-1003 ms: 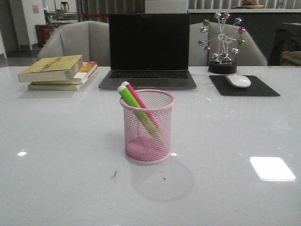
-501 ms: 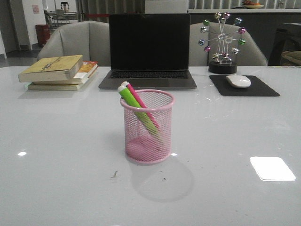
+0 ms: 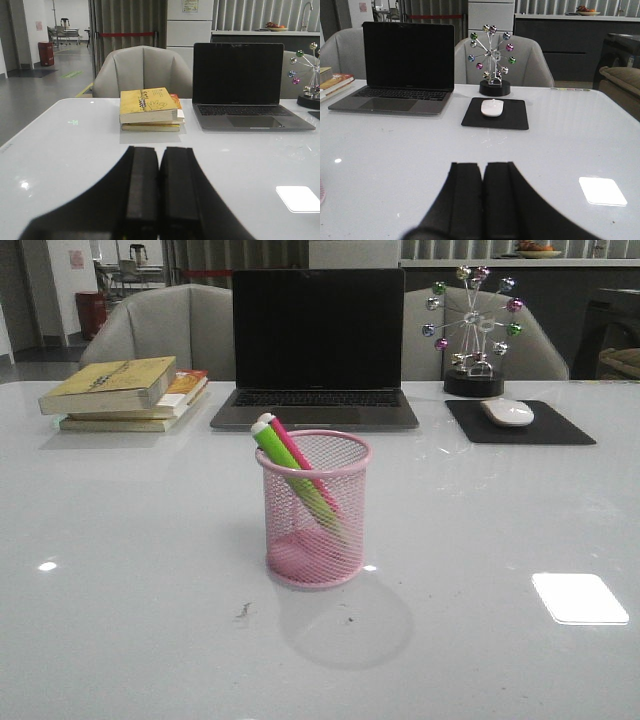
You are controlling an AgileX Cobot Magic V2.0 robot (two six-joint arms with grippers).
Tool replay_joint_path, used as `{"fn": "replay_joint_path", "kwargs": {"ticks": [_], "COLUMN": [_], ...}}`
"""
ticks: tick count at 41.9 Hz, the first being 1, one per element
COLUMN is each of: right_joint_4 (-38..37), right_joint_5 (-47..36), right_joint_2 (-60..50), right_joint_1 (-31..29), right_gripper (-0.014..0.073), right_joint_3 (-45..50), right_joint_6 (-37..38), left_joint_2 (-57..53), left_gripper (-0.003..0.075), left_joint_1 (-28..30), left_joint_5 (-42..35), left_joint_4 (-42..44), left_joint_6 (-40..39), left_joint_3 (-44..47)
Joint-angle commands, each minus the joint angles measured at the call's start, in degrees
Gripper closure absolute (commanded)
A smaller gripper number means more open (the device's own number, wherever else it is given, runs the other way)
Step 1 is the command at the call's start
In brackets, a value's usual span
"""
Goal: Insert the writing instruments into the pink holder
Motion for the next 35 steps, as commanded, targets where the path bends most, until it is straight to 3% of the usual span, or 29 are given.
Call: {"fn": "replay_joint_path", "kwargs": {"ticks": [1, 35], "right_joint_4": [1.47, 3.01], "right_joint_5": [-5.03, -3.42], "right_joint_2": [-1.22, -1.22], "right_joint_1": [-0.47, -0.47], "right_gripper": [0.0536, 0.0536], "right_joint_3": [-0.68, -0.68], "right_joint_6": [-0.51, -1.87], "left_joint_2": [-0.97, -0.97], "left_gripper": [0.0625, 0.0625], "left_joint_1": [0.05, 0.05], "left_joint_5": [-5.27, -5.27], "left_joint_4": [-0.55, -0.55], "left_joint_6": [0.02, 0.02], "left_joint_3": [-0.05, -0.05]}}
